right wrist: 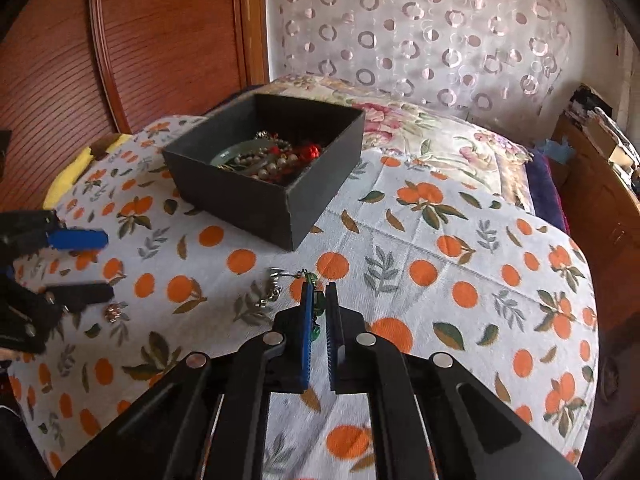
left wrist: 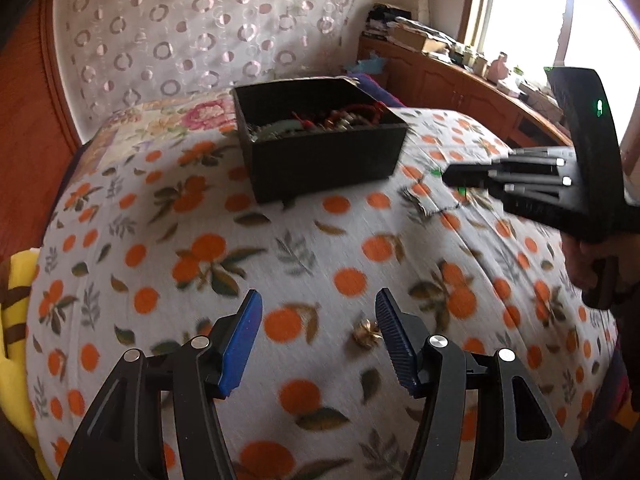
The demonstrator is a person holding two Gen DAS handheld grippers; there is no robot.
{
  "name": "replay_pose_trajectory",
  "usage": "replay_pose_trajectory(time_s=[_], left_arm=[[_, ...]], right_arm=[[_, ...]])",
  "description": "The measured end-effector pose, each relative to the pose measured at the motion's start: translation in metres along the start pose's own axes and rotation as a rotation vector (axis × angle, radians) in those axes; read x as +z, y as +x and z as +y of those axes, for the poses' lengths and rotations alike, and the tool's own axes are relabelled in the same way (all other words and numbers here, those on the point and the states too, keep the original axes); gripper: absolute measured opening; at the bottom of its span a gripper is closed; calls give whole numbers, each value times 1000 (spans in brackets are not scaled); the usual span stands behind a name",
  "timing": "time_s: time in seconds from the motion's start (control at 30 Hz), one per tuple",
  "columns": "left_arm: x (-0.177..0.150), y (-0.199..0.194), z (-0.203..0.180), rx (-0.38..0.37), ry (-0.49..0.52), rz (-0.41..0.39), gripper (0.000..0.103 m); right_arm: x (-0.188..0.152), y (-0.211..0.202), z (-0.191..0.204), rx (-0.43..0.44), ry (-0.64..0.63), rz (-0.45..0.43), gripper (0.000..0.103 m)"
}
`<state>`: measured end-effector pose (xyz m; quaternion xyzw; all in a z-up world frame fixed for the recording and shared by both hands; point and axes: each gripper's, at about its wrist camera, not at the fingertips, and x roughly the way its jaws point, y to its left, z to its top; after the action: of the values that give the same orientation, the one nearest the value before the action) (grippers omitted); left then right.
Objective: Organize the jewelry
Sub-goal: 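Move both tools back to the last items on the bed, then grasp the small gold earring with the left tool while the right tool grasps the green-charm chain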
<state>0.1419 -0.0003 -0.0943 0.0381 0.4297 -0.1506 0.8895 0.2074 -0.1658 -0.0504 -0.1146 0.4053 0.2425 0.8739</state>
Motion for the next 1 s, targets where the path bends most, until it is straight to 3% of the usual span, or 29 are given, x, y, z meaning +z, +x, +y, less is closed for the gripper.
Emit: replay_pose_trajectory(time_s=[0.63, 0.7, 0.77, 1.0], left_arm=[[-10, -4, -27, -60, 29, -2, 53], [-11, -2, -30, -66, 38, 4, 46], [-13, 0, -31, -69, 33, 9, 25], [-12, 3, -32, -82, 28, 4, 11]], right_arm=[[-2, -20, 6, 7, 9, -24, 7], [-3, -19, 5, 9, 12, -23, 7], [-5, -19, 4, 12, 16, -23, 7], [-5, -19, 3, 15, 20, -25, 7]])
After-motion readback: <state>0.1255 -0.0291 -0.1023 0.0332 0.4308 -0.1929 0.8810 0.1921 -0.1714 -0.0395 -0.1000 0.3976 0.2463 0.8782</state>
